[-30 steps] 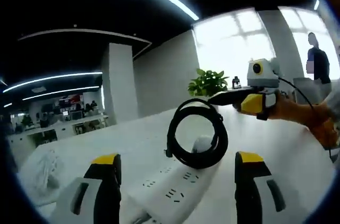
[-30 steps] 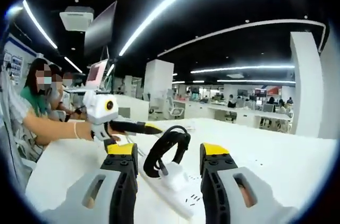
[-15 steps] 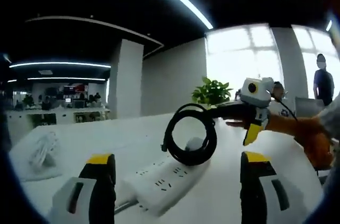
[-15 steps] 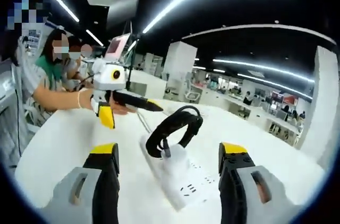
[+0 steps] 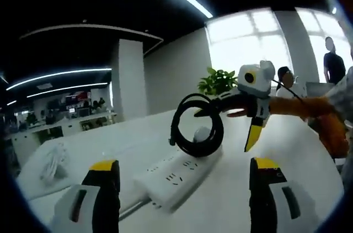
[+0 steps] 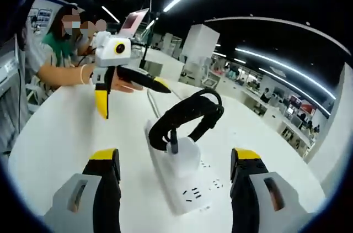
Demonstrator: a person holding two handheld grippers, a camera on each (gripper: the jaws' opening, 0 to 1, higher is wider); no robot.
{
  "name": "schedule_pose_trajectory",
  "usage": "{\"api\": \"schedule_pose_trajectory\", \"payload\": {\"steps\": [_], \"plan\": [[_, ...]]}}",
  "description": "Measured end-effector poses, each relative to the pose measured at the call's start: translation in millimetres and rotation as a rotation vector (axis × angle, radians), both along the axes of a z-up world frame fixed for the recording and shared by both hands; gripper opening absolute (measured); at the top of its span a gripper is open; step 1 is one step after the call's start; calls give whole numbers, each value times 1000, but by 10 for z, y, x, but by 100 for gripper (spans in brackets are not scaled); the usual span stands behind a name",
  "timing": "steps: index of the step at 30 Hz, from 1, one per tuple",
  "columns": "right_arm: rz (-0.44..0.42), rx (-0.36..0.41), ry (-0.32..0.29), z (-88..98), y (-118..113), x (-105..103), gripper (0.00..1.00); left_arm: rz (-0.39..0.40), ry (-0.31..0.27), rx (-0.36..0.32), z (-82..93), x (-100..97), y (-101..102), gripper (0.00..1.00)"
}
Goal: Straighten the power strip on the desk, plug the charger into it
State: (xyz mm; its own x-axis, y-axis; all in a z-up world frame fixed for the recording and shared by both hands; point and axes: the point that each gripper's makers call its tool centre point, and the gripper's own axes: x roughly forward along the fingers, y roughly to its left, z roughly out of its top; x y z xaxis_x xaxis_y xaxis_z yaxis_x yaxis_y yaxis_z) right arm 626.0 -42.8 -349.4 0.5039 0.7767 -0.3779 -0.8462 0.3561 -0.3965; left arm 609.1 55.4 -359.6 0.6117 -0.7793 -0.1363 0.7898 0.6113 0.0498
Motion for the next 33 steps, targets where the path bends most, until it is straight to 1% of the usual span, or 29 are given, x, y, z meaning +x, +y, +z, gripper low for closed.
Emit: {"api": "schedule_pose_trajectory", "payload": {"steps": [1,3,5,6,9,13,15,17,20,22,25,29,33], "plan": [[3,-25,0,-12,15,6,82,8,-2,1,5,8,7,99],[-1,-49,8,-25,47,31,81,16,-3,0,12,13,19,99],[5,-83,40,-72,83,37,81,35,3,-8,17,30,38,99],[3,-98,43,-82,99,53,80,45,1,-9,20,43,51,99],[14,-190,34,-142,110,71,77,64,-3,-7,21,70,79,99],[38,-282,64,-213,141,38,75,82,-9,-4,25,96,109,99],[54,-330,70,-239,144,14,74,87,-7,-20,38,99,108,99],[59,-344,73,-238,158,7,72,84,-1,-26,30,100,99,99],[75,-372,92,-256,175,-17,69,86,0,-19,12,105,97,99],[104,-421,91,-291,171,-37,68,93,3,-19,5,114,108,99],[110,-462,97,-315,174,-12,64,101,9,-23,1,128,127,99],[117,-502,103,-321,160,1,54,112,14,-29,7,140,153,99],[116,-544,105,-336,149,16,49,110,10,-43,46,118,150,99]]}}
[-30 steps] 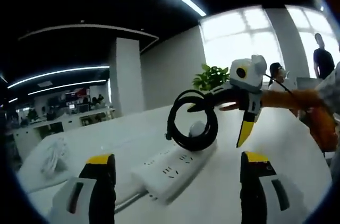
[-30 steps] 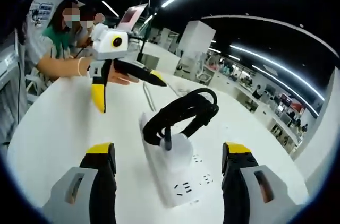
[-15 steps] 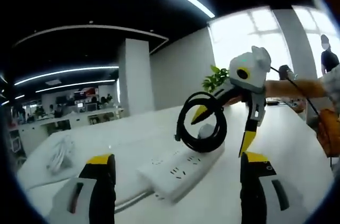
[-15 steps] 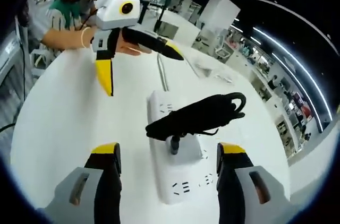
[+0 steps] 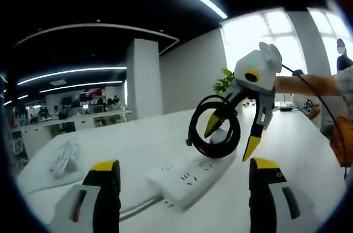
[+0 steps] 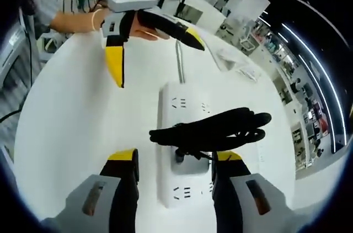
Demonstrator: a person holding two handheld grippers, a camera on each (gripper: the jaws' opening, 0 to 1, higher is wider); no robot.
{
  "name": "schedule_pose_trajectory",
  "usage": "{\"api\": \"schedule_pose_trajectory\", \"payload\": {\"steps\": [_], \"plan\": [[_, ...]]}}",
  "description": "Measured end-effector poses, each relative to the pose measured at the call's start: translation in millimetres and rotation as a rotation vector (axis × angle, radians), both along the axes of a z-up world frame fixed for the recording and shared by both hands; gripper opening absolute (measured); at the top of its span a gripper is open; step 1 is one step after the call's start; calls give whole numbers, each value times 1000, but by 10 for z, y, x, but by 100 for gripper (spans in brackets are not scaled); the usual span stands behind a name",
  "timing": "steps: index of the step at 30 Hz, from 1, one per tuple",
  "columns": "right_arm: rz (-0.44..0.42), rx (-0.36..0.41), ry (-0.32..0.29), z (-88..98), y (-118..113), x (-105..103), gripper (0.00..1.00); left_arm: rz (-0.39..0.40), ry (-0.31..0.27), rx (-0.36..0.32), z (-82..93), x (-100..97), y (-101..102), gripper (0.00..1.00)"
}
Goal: Straighten the power strip on the desk, plug the charger into it
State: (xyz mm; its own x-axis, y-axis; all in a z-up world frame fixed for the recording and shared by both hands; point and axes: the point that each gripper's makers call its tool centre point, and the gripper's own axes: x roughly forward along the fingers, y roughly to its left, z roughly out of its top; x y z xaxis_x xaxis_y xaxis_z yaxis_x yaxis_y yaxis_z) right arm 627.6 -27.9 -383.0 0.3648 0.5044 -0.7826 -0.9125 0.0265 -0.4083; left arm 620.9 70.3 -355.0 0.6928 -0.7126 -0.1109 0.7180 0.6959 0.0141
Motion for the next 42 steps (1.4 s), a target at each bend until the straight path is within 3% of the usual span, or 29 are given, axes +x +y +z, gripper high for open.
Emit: {"api": "schedule_pose_trajectory", "payload": {"steps": [9,14,21,27,37,42], "plan": [[4,-66,-19,3,-2,37,39,-4,-11,-20,66,-37,-12,98],[4,-104,-63,28,-30,110,27,-9,-11,-23,73,-44,-22,98],[-12,-139,-61,30,-49,119,26,1,-11,-38,106,-29,3,97],[-44,-219,-35,-8,-92,98,25,2,-4,-42,92,-14,3,96],[-146,-290,180,-26,-123,234,24,9,5,-61,97,5,36,95],[-163,-346,215,-67,-121,182,23,11,13,-63,66,26,37,95]]}}
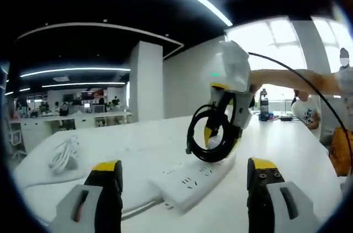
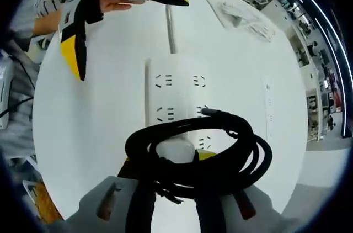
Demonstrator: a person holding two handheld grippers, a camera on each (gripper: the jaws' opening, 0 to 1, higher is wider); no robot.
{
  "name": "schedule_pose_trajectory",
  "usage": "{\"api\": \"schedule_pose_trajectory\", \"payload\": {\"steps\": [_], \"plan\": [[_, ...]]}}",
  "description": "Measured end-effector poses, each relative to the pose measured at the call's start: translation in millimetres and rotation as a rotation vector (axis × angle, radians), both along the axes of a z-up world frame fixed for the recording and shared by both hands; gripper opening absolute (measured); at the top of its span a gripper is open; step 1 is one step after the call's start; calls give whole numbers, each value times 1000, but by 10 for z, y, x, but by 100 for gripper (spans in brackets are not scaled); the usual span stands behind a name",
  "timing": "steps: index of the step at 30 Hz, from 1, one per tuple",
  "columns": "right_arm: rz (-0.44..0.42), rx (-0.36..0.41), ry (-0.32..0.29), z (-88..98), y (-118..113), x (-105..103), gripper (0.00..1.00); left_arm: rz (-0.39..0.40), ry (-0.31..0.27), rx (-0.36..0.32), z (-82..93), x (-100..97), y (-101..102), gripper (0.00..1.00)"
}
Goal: Straighten the power strip on the desk, plug the charger into it
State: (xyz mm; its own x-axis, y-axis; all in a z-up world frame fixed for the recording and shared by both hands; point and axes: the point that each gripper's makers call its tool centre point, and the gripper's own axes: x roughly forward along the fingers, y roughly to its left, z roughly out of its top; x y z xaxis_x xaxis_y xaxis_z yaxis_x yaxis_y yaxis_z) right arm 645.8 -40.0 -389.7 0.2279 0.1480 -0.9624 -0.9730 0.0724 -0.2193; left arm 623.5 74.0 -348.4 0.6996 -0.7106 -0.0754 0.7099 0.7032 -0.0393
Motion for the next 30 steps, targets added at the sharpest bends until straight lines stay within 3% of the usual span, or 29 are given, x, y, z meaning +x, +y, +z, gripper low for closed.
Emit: {"api": "schedule_pose_trajectory", "payload": {"steps": [5,10,14,19,23,30], "plan": [[-11,-64,37,-27,-6,-32,23,3,9,6,-46,15,7,95],[-28,-70,60,-42,-4,-58,23,22,16,8,-70,27,63,95],[-34,-82,45,-62,1,-82,23,19,16,-28,-28,3,68,95],[-15,-155,15,-87,-43,-86,23,40,9,2,-78,38,109,95],[-31,-89,-5,-95,-56,-86,23,44,17,2,-112,59,118,94],[-23,-113,-59,-97,-68,-78,25,56,23,37,-214,103,123,94]]}}
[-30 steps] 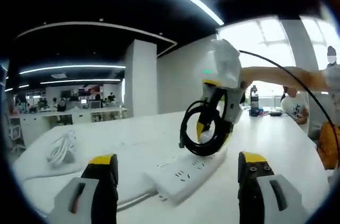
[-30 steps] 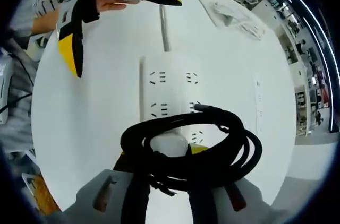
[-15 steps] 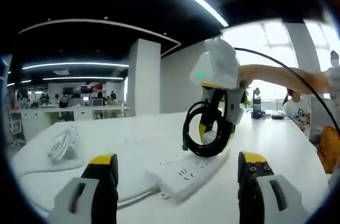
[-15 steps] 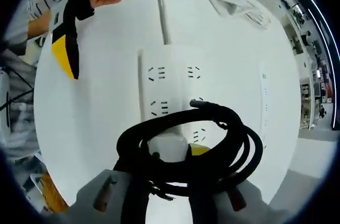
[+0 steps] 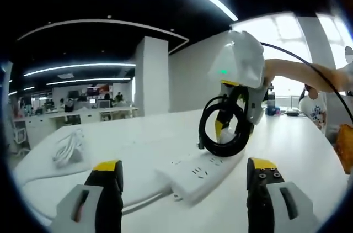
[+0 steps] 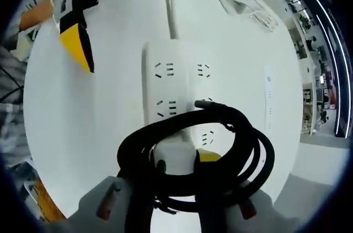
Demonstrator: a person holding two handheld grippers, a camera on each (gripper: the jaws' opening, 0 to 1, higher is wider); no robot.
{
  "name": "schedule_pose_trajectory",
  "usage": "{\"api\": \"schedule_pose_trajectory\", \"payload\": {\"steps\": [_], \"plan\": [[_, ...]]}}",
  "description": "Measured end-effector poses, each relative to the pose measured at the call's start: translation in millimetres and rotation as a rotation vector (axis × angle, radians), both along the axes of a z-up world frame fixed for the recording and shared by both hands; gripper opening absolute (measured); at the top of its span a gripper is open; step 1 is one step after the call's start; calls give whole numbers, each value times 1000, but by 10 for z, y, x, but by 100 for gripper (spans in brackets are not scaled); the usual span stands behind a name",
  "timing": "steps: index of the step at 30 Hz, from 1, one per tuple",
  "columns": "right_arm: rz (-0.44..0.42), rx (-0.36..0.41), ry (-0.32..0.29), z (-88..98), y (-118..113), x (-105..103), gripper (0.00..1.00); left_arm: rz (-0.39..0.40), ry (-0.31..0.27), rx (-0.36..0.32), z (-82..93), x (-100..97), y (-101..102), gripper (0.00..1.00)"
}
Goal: Straighten the power strip on the desk, plug the charger into it
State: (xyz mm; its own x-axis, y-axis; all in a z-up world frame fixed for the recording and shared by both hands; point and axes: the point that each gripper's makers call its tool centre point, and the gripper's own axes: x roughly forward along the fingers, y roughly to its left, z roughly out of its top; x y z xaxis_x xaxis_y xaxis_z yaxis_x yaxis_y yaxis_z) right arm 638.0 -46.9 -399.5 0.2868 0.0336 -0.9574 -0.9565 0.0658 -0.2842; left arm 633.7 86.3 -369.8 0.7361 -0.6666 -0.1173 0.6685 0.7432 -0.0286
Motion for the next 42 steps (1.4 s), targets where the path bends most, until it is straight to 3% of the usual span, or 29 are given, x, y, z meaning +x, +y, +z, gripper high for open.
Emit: {"api": "schedule_pose_trajectory", "payload": {"steps": [6,8,16,22,28,42], "plan": [[72,130,-37,21,67,15,26,-16,0,0,-5,-6,-45,94],[78,138,-30,30,51,14,26,-27,-6,6,1,-26,-80,94],[47,165,-39,-9,107,50,45,-11,-45,49,40,-22,-51,95],[53,176,-32,-20,140,26,49,-10,-37,35,56,-16,-32,95],[50,213,-23,-27,170,-12,59,-28,-12,65,-7,-34,-56,99],[48,347,-84,105,228,25,73,-53,10,87,-38,-88,-98,99]]}}
